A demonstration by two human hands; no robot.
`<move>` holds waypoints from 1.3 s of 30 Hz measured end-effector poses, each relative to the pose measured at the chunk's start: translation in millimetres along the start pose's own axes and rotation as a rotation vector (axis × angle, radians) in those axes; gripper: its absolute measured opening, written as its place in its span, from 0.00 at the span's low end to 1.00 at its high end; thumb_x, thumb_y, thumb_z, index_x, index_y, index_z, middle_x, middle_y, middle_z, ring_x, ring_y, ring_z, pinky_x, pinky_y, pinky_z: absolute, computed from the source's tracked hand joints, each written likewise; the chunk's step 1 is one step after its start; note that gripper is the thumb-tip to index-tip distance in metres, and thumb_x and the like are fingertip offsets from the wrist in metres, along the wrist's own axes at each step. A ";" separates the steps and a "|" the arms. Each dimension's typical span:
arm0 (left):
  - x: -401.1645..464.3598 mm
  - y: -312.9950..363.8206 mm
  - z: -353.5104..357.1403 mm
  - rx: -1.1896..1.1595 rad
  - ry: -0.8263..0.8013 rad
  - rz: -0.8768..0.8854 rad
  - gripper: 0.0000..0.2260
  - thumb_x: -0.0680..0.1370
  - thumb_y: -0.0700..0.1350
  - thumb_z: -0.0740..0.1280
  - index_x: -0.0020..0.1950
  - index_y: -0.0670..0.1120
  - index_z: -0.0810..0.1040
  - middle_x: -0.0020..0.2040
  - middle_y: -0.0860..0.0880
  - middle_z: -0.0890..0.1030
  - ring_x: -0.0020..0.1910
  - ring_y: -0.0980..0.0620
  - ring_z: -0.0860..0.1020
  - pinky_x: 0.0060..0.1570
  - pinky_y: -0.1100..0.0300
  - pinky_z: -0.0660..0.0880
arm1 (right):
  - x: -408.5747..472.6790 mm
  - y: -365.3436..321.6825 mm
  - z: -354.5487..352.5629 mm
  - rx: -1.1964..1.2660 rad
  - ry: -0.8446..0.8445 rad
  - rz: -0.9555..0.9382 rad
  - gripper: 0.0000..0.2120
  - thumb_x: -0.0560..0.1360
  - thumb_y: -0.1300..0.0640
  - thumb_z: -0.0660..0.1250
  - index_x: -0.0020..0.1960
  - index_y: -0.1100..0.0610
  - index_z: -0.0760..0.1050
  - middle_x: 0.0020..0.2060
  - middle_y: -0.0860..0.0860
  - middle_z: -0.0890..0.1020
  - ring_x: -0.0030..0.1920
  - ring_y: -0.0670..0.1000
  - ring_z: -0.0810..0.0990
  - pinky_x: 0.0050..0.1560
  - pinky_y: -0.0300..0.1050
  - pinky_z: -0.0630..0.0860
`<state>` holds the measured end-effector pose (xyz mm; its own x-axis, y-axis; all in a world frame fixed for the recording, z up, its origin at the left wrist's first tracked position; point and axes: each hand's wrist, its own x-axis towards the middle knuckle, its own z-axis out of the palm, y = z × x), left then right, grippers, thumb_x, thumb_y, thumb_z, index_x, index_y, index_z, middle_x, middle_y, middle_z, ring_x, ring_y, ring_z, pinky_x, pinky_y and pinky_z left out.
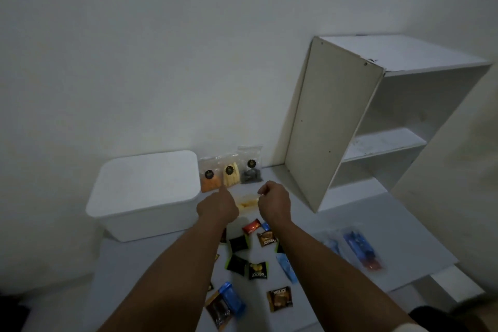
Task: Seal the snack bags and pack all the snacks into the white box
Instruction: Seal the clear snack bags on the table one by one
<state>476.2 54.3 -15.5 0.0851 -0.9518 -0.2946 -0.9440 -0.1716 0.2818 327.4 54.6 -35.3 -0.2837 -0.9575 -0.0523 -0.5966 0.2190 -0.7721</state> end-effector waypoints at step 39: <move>-34.5 -76.4 -75.6 -0.911 0.219 0.367 0.07 0.80 0.43 0.70 0.42 0.43 0.79 0.40 0.45 0.85 0.34 0.58 0.80 0.42 0.63 0.77 | -13.1 -106.0 -26.8 0.307 -0.572 -0.285 0.12 0.78 0.57 0.67 0.52 0.66 0.82 0.46 0.60 0.87 0.46 0.59 0.87 0.52 0.51 0.83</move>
<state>569.4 81.1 42.2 -0.0191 -0.9948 0.0996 -0.3280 0.1004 0.9393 374.2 49.0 64.2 0.3407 -0.9366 -0.0813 -0.3264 -0.0367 -0.9445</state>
